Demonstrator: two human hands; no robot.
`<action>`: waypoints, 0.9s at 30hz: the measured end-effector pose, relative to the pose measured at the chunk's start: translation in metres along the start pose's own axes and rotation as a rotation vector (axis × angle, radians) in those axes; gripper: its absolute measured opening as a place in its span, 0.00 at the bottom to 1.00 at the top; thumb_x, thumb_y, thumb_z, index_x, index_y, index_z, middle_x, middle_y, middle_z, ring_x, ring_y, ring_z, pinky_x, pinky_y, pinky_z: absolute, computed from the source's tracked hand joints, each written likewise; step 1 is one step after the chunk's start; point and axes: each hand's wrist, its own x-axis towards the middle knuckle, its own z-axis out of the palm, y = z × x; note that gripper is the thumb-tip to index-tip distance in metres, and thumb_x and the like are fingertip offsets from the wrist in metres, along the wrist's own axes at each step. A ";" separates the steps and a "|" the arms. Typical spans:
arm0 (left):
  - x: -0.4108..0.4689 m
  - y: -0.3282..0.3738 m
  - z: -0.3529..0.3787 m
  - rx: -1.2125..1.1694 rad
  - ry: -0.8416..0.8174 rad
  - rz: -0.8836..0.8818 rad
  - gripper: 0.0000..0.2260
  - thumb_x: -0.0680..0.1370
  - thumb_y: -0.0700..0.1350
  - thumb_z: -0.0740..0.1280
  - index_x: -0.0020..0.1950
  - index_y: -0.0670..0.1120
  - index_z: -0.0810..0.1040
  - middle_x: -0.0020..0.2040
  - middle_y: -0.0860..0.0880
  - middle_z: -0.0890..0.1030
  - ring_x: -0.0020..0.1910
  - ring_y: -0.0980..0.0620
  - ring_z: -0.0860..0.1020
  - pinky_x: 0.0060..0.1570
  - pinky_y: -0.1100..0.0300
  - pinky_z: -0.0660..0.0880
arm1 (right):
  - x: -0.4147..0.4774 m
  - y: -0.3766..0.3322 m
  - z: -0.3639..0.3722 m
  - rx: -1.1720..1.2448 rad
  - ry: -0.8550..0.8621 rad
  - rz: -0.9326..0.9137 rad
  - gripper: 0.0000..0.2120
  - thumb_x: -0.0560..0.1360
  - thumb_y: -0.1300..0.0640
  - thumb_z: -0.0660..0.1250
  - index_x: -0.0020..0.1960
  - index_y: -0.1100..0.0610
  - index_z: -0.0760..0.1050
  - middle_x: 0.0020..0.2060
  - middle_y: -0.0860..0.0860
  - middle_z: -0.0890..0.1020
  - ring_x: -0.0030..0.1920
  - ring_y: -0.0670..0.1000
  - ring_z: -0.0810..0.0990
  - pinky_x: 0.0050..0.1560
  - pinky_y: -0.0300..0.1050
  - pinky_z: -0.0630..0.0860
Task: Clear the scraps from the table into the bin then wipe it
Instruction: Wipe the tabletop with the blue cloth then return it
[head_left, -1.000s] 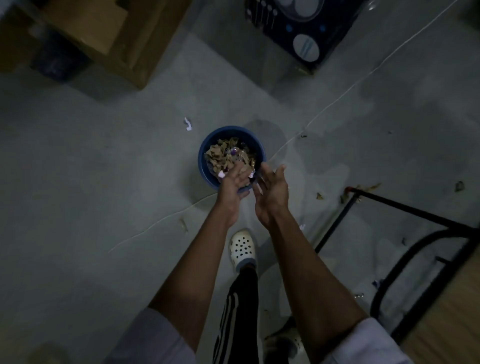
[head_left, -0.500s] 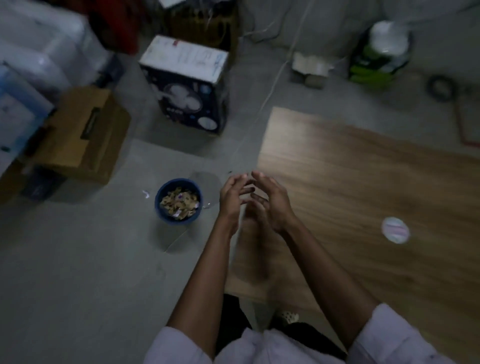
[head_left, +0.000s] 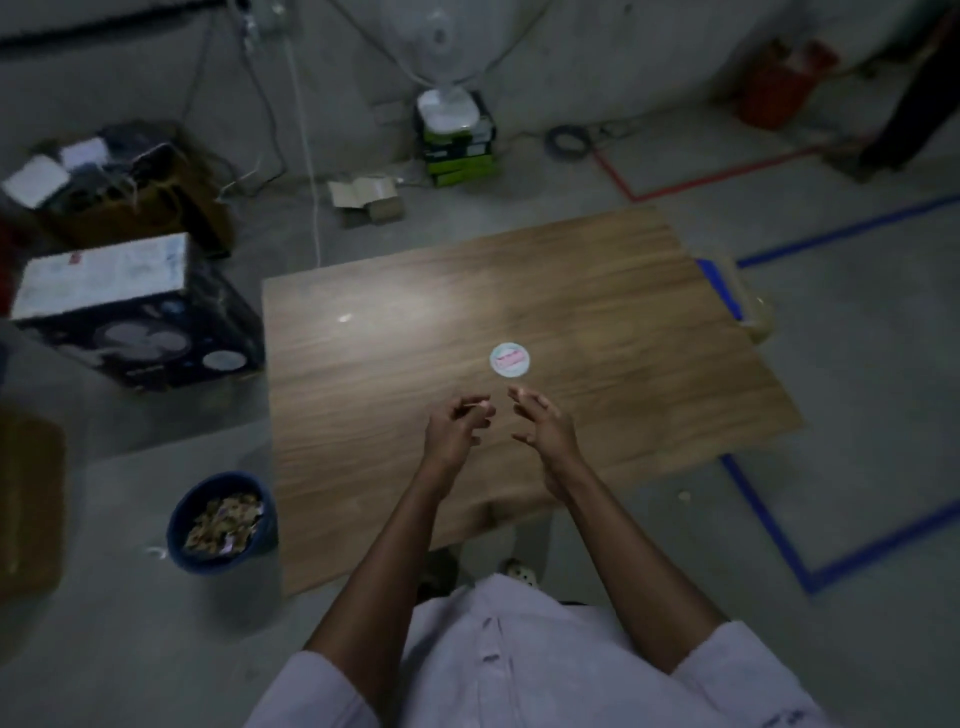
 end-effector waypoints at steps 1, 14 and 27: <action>-0.002 -0.002 0.009 0.028 -0.035 0.005 0.07 0.80 0.40 0.68 0.56 0.48 0.83 0.52 0.44 0.86 0.47 0.49 0.82 0.42 0.58 0.73 | -0.005 0.001 -0.012 0.011 0.041 -0.009 0.09 0.84 0.54 0.64 0.60 0.51 0.81 0.59 0.47 0.83 0.61 0.47 0.78 0.51 0.47 0.76; 0.014 -0.012 0.068 0.976 -0.383 0.554 0.27 0.79 0.63 0.61 0.77 0.54 0.69 0.80 0.48 0.65 0.78 0.46 0.59 0.74 0.45 0.57 | -0.039 0.027 -0.088 -0.179 0.445 -0.194 0.13 0.81 0.51 0.69 0.65 0.47 0.80 0.69 0.46 0.78 0.70 0.46 0.74 0.71 0.46 0.71; 0.032 -0.018 0.222 0.523 -0.381 0.288 0.13 0.86 0.46 0.62 0.61 0.41 0.82 0.47 0.45 0.86 0.42 0.51 0.84 0.40 0.56 0.79 | 0.000 -0.001 -0.261 -0.403 0.375 -0.115 0.09 0.81 0.53 0.68 0.60 0.49 0.83 0.56 0.46 0.85 0.57 0.46 0.82 0.60 0.45 0.78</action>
